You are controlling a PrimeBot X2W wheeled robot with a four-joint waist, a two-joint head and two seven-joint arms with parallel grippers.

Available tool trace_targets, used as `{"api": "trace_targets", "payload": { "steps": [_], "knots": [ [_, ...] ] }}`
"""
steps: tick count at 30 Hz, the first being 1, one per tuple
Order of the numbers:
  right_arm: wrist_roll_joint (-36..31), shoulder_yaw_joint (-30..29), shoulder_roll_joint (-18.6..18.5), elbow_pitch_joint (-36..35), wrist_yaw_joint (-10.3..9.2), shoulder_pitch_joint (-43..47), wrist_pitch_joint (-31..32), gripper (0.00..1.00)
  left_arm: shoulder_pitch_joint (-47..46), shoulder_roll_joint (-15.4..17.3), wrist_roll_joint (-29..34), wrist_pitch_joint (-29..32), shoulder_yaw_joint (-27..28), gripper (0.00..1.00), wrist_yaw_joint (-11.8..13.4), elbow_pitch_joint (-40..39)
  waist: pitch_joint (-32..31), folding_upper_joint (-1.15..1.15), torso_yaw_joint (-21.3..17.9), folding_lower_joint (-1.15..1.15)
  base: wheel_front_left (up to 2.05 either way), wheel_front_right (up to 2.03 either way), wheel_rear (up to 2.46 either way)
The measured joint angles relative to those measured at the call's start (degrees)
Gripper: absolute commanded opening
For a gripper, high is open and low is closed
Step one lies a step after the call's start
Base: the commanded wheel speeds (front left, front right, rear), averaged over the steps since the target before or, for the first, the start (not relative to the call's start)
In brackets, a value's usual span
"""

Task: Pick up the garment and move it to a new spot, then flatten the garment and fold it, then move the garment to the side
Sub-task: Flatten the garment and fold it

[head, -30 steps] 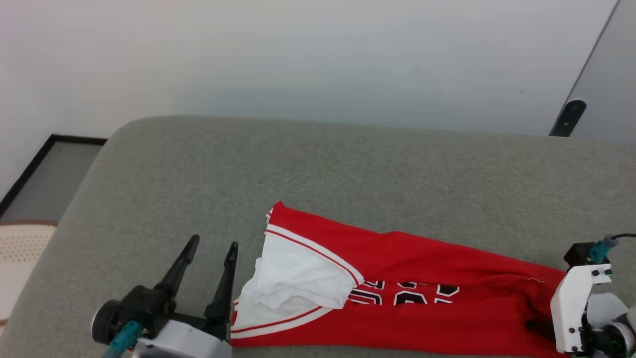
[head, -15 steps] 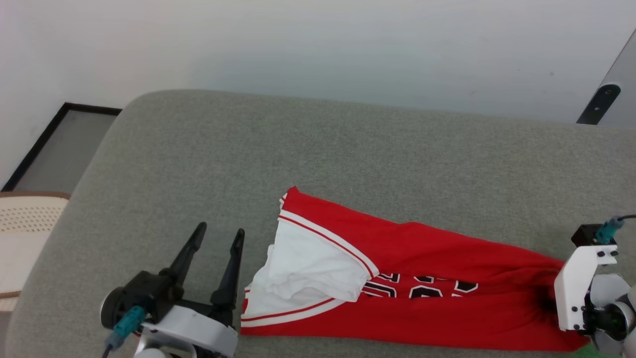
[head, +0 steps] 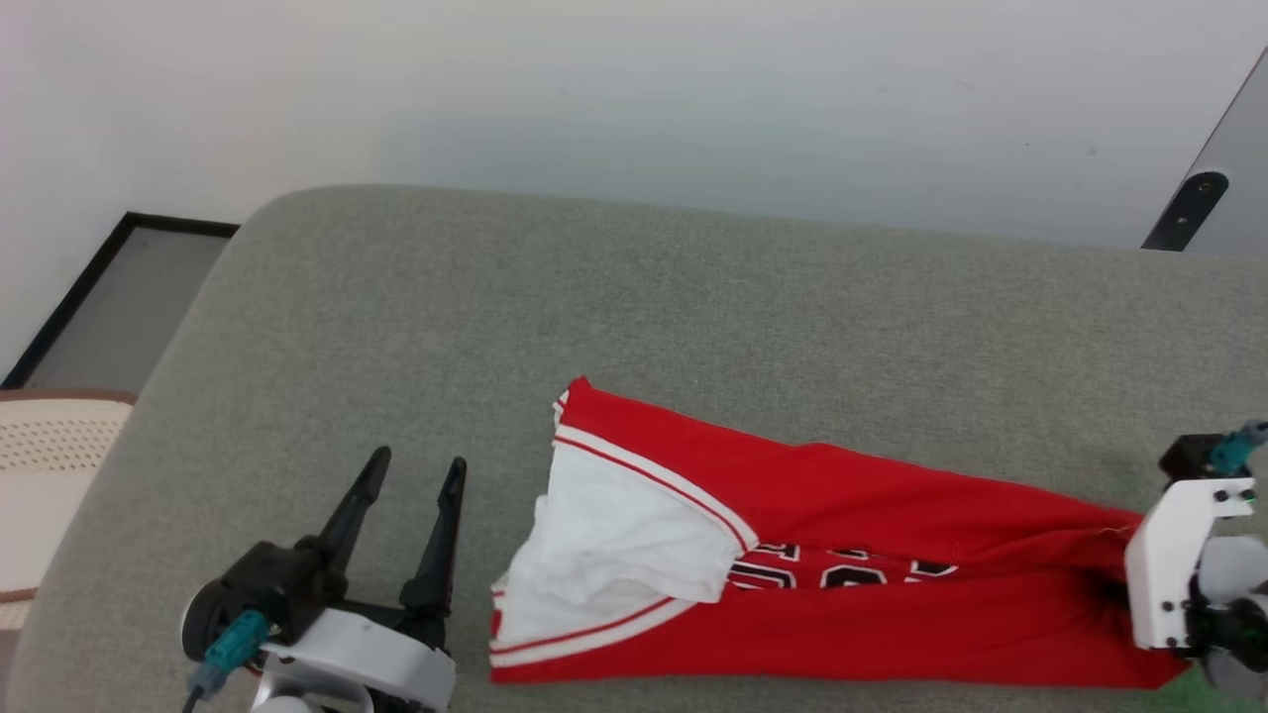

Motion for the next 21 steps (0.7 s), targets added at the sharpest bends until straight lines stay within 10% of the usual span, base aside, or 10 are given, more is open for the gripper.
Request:
{"api": "trace_targets", "payload": {
  "steps": [21],
  "knots": [
    [-0.14,-0.25,-4.87,-2.54,-0.16,-2.0,-0.01,0.0,2.27,1.08,-1.04,0.0,0.49,1.0,0.0,0.56,-3.29,0.0,-3.6,0.0,0.0,0.0,0.0]
  ]
}}
